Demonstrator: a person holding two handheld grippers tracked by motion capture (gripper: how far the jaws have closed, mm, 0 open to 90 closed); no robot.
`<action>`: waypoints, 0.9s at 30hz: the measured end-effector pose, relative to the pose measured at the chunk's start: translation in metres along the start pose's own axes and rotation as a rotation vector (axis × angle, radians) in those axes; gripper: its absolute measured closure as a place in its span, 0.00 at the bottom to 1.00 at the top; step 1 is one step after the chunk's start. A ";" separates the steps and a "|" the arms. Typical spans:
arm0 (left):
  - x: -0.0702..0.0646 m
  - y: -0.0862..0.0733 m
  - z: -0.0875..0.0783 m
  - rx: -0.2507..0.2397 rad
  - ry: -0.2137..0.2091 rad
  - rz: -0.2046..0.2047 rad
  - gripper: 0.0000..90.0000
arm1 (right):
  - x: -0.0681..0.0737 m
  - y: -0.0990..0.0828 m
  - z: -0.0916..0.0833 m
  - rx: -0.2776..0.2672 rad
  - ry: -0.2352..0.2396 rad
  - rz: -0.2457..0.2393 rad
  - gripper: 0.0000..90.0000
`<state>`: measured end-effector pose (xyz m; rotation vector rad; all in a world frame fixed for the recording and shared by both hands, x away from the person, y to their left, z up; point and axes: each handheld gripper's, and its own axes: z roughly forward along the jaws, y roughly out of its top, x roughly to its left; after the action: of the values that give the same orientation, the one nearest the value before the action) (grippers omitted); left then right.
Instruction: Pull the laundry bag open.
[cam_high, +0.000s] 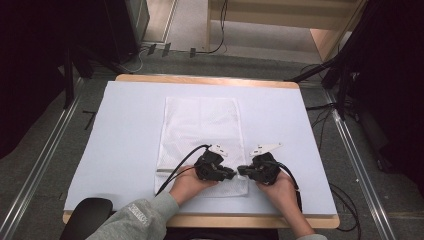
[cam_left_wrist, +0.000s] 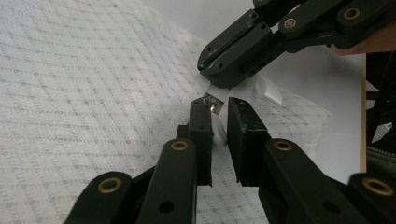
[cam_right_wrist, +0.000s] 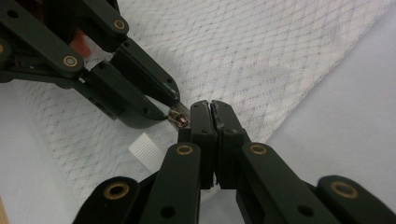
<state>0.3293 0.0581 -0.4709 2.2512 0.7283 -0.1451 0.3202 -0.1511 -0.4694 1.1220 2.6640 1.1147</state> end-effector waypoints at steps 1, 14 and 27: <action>0.001 0.000 0.000 0.000 -0.001 -0.006 0.92 | 0.000 0.000 0.000 0.000 -0.001 0.000 0.99; 0.006 0.001 0.003 -0.009 -0.038 -0.024 0.96 | 0.000 0.000 0.000 -0.001 -0.001 -0.007 0.99; 0.016 0.005 -0.002 0.033 -0.090 -0.080 0.98 | 0.001 -0.006 0.000 -0.033 -0.001 -0.094 1.00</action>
<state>0.3449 0.0641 -0.4720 2.2316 0.7725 -0.2973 0.3161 -0.1533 -0.4728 0.9815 2.6567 1.1364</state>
